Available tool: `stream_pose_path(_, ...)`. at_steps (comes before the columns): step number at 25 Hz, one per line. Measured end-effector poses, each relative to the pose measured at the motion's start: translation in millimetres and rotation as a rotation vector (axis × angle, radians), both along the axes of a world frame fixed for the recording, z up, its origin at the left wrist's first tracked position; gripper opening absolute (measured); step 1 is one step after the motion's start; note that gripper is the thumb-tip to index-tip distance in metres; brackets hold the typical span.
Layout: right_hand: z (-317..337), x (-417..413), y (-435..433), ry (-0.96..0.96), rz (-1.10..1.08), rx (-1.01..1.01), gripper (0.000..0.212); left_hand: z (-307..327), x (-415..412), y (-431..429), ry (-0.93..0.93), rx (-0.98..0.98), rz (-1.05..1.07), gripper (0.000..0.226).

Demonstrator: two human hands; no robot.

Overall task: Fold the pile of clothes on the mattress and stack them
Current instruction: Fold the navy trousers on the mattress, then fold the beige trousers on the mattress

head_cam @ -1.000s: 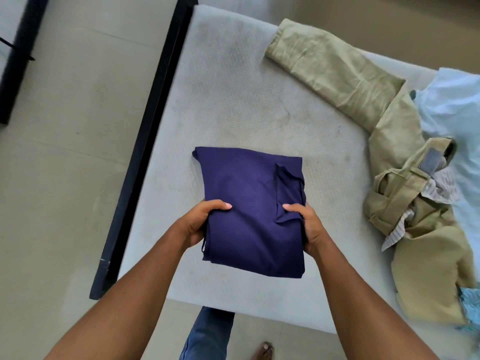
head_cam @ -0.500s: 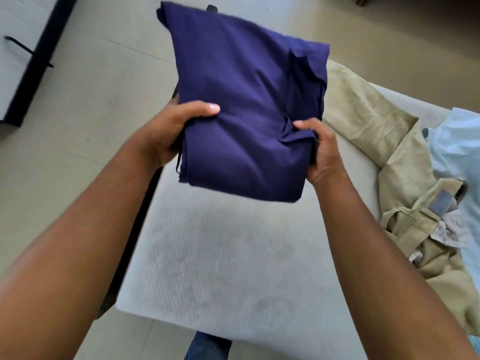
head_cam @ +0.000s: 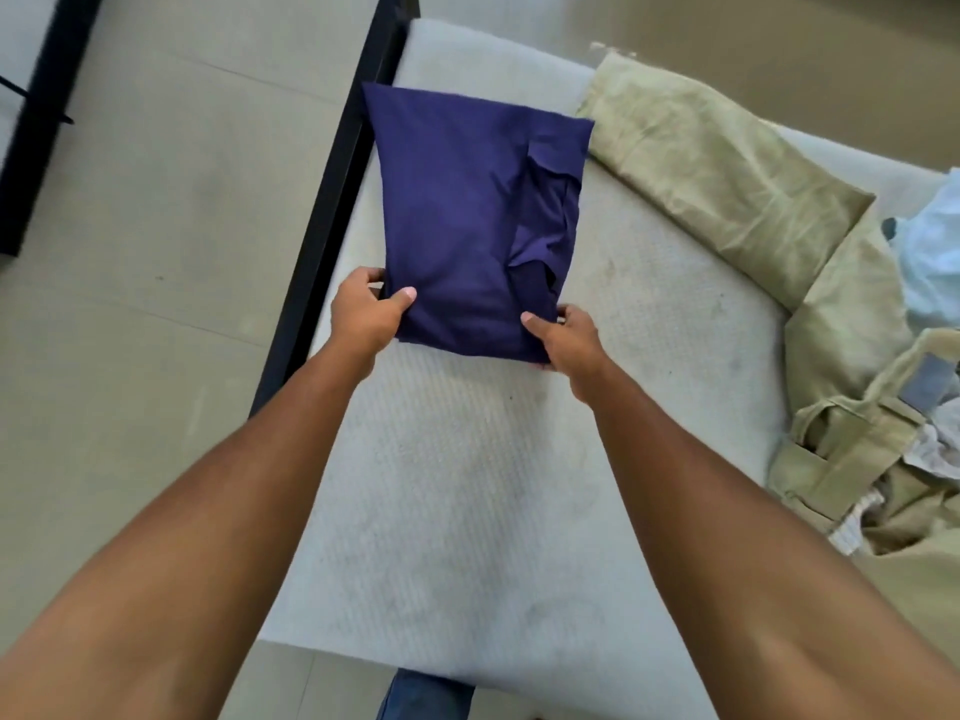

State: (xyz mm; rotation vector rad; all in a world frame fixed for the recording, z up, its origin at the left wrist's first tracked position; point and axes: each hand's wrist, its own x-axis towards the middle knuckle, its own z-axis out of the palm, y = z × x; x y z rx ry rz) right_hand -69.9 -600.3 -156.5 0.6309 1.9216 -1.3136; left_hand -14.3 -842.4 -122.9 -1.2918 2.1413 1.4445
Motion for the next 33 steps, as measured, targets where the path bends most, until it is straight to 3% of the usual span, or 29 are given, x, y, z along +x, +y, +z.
stream_pose_path(3, 7, 19, 11, -0.012, 0.189, 0.091, 0.041, 6, 11, 10, -0.089, -0.12, -0.014, 0.048)
stream_pose_path(8, 44, 41, 44, 0.055, 0.491, 0.275, 0.064, 34, 33, 74, -0.308, -0.249, -0.034, 0.058)
stream_pose_path(10, 65, 51, 72, 0.028, 0.557, 0.292, 0.062, 50, 44, 112, -0.294, -0.248, -0.187, 0.054)
stream_pose_path(13, 95, 65, 131, 0.037, 0.538, 0.316, 0.052, 69, 51, 177, -0.26, -0.197, -0.557, 0.045)
stream_pose_path(17, 118, 98, 235, 0.204, 0.461, 0.472, 0.039, 98, 54, 275, -0.236, -0.055, -0.879, 0.033)
stream_pose_path(21, 120, 115, 356, 0.367, 0.226, 0.668, 0.039, 114, 65, 370, -0.153, -0.004, -0.941, 0.028)
stream_pose_path(24, 119, 126, 446, 0.158, 0.257, 0.772, 0.063, 97, 73, 441, -0.145, 0.016, -0.848, 0.047)
stream_pose_path(27, 100, 155, 527, -0.071, 0.581, 0.641, 0.09, 70, 66, 516, -0.162, 0.04, -0.724, 0.091)
stream_pose_path(30, 76, 180, 574, -0.105, 0.536, 0.384, 0.101, 47, 51, 567, -0.203, 0.177, -0.453, 0.12)
stream_pose_path(31, 72, 187, 580, -0.117, 0.435, 0.292, 0.097, 42, 48, 576, -0.222, 0.158, -0.395, 0.116)
stream_pose_path(33, 69, 197, 595, -0.134, 0.238, 0.131, 0.084, 34, 45, 591, -0.22, 0.034, -0.43, 0.084)
